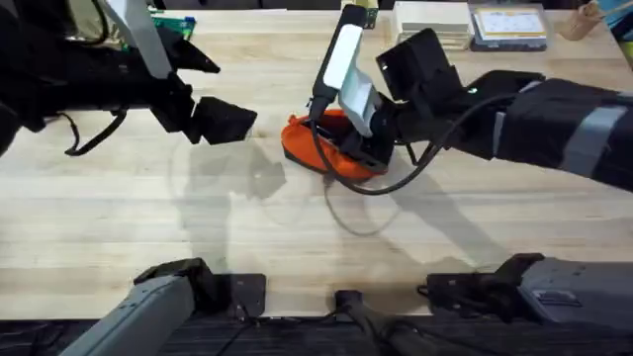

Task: Unzip the bag, pick up the pens from the table one at a time and place them inside, then zip the bag closed.

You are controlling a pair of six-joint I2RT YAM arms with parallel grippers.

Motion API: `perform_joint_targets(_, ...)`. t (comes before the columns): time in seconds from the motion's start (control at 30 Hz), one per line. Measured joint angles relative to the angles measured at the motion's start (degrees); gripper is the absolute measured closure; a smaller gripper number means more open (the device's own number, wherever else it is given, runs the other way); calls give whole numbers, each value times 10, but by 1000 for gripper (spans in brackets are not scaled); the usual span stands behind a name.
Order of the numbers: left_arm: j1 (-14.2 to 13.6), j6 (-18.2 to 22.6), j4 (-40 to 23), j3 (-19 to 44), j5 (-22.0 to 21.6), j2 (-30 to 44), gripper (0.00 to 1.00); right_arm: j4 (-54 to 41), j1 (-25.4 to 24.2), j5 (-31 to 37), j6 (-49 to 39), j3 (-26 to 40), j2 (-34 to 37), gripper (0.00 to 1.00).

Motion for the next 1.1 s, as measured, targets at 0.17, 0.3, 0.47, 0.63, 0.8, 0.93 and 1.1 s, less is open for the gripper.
perform_joint_targets(0.17, 0, 0, 0, 0, 0, 0, 7, 2, 0, 0, 11, 0, 1, 671)
perform_joint_targets(0.3, 0, 0, 4, 0, 0, 0, 7, 2, 0, -1, 27, 0, 1, 11)
perform_joint_targets(0.47, 0, 0, 5, 0, 0, 0, 7, -22, 1, -2, 39, 0, -11, 5)
perform_joint_targets(0.63, 0, 0, 5, 0, -6, 0, 7, -71, 1, -2, 45, 0, -59, 6)
perform_joint_targets(0.8, 0, 1, 18, 0, -15, 0, 7, -102, 1, -2, 99, 0, -137, 4)
perform_joint_targets(0.93, 0, 10, 18, 0, -15, 9, 8, -102, 1, -2, 153, 0, -175, 4)
perform_joint_targets(1.1, 0, 54, 18, 0, 3, 69, 9, -102, 1, -2, 212, 0, -211, 4)
